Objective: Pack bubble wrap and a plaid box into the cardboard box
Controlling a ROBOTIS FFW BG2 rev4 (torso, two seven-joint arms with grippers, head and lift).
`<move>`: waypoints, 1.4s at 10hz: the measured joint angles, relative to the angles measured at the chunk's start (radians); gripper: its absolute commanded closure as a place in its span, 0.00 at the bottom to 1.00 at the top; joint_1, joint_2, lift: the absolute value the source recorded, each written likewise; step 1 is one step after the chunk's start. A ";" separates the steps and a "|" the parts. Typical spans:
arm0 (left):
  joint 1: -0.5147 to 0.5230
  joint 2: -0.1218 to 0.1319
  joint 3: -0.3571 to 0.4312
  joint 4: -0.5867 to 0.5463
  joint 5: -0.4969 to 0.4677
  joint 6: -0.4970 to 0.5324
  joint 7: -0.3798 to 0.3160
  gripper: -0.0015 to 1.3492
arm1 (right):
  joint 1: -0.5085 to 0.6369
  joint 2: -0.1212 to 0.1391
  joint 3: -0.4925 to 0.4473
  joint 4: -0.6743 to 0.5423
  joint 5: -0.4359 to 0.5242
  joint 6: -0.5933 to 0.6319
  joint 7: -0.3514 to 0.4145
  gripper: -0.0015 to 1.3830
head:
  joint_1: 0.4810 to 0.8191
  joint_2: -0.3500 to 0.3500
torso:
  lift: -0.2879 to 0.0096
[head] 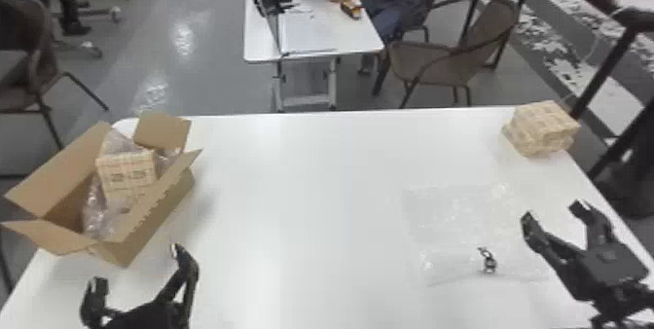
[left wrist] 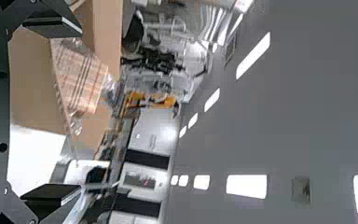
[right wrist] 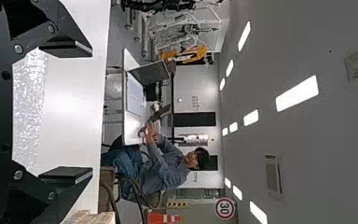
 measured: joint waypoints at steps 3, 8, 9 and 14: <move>0.060 0.004 0.085 0.021 -0.033 0.085 -0.242 0.10 | 0.044 0.030 -0.010 0.015 0.099 -0.073 -0.020 0.27 | 0.63 0.42 | 0.73; 0.152 -0.107 0.203 0.035 -0.062 0.126 -0.383 0.10 | 0.177 0.030 0.040 0.050 0.179 -0.177 -0.106 0.27 | 0.63 0.46 | 0.73; 0.155 -0.113 0.234 0.035 -0.071 0.128 -0.418 0.10 | 0.182 0.030 0.055 0.067 0.173 -0.185 -0.108 0.27 | 0.63 0.49 | 0.73; 0.141 -0.114 0.254 0.042 -0.081 0.130 -0.446 0.10 | 0.173 0.030 0.091 0.099 0.149 -0.188 -0.109 0.27 | 0.63 0.55 | 0.73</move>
